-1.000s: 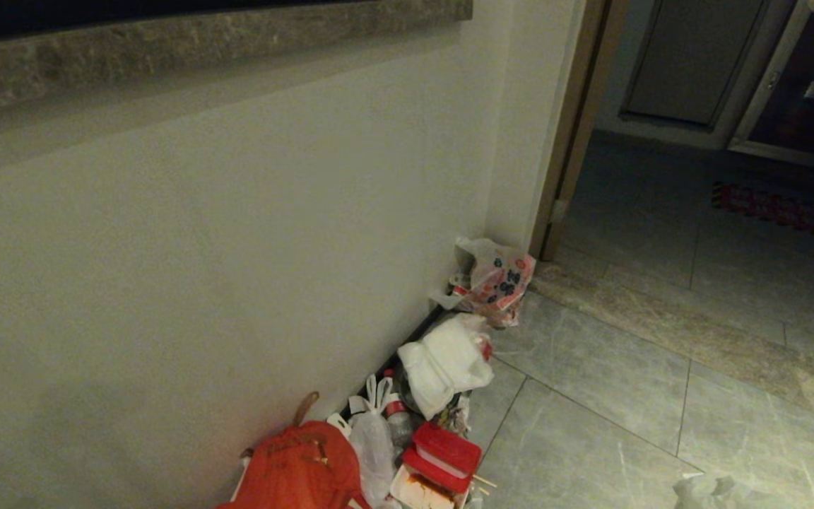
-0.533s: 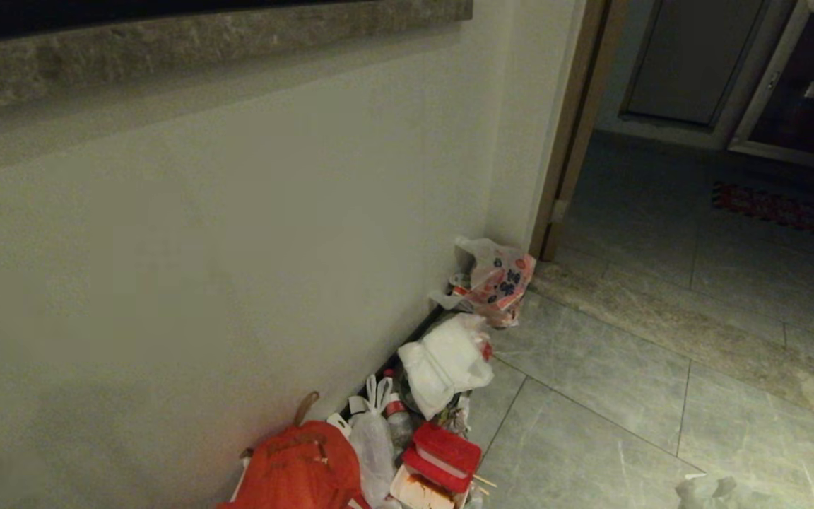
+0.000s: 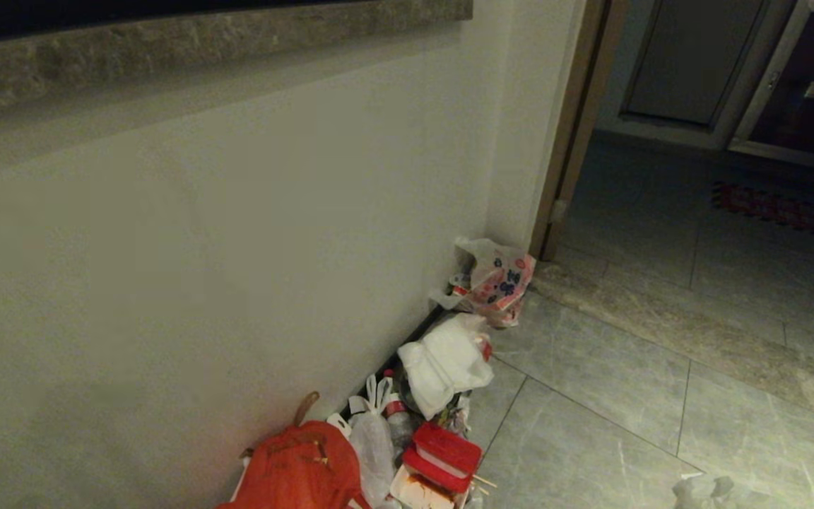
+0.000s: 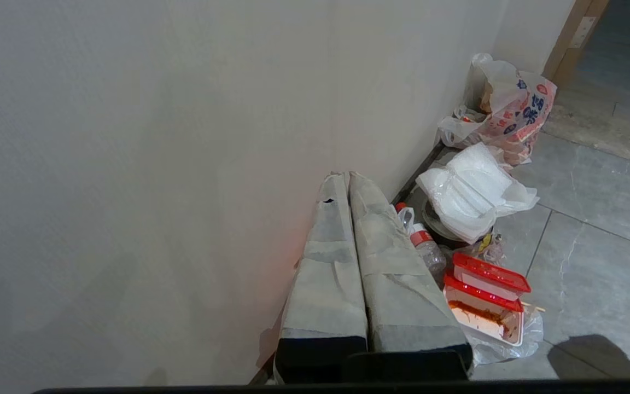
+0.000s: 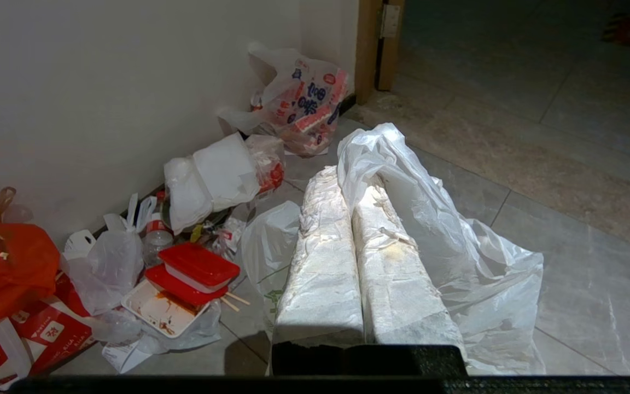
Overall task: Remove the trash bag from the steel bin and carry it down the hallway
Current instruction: Put the trash bag at the door
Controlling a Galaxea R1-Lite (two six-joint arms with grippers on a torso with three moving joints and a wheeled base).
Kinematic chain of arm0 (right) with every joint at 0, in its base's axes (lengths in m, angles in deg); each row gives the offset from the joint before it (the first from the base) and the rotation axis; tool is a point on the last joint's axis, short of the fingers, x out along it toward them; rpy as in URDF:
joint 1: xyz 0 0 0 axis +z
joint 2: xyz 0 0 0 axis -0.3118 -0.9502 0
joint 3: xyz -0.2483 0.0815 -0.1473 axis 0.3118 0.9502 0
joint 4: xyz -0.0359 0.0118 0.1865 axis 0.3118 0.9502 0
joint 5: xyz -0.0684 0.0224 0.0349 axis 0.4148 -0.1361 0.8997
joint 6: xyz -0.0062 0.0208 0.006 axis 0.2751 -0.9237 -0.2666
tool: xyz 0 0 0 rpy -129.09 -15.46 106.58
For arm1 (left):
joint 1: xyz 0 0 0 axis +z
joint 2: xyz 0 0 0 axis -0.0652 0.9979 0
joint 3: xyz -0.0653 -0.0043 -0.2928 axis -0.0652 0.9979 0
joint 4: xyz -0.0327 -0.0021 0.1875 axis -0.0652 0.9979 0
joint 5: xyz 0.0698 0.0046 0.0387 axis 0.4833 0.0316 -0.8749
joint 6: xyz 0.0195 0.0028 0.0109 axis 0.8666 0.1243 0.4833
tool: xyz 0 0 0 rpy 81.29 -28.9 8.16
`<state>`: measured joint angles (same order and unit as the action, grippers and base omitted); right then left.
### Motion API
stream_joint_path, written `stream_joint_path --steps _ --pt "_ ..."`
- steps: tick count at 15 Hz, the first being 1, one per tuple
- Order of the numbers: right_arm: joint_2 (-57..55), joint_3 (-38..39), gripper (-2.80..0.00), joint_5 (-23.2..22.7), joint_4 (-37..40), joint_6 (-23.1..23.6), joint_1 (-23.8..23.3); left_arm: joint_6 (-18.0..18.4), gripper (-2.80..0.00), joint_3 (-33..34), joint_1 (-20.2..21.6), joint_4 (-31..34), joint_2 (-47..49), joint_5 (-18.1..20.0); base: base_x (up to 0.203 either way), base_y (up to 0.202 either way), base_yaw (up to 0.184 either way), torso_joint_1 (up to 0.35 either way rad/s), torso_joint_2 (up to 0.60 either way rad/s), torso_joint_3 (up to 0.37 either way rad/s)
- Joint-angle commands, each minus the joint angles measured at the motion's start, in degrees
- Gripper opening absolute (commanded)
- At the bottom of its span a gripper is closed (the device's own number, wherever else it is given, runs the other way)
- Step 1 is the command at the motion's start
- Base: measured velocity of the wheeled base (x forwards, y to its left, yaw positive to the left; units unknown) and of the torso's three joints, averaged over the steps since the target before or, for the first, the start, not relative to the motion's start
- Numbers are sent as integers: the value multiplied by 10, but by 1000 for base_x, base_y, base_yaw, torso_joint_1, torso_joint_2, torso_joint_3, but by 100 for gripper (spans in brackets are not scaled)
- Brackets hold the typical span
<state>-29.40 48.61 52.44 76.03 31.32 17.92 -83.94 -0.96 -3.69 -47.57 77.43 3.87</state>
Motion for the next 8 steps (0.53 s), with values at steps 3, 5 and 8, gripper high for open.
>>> stream_joint_path --steps 3,5,8 --pt "0 -1 -280 1 4 -1 0 0 -280 0 0 0 1 -1 0 0 0 0 0 0" --pt "0 -1 -280 0 6 0 0 0 -280 0 0 0 1 0 0 0 0 0 0 0" --pt "0 0 -280 1 0 -2 0 0 -280 0 0 0 1 0 3 -7 91 2 1 0"
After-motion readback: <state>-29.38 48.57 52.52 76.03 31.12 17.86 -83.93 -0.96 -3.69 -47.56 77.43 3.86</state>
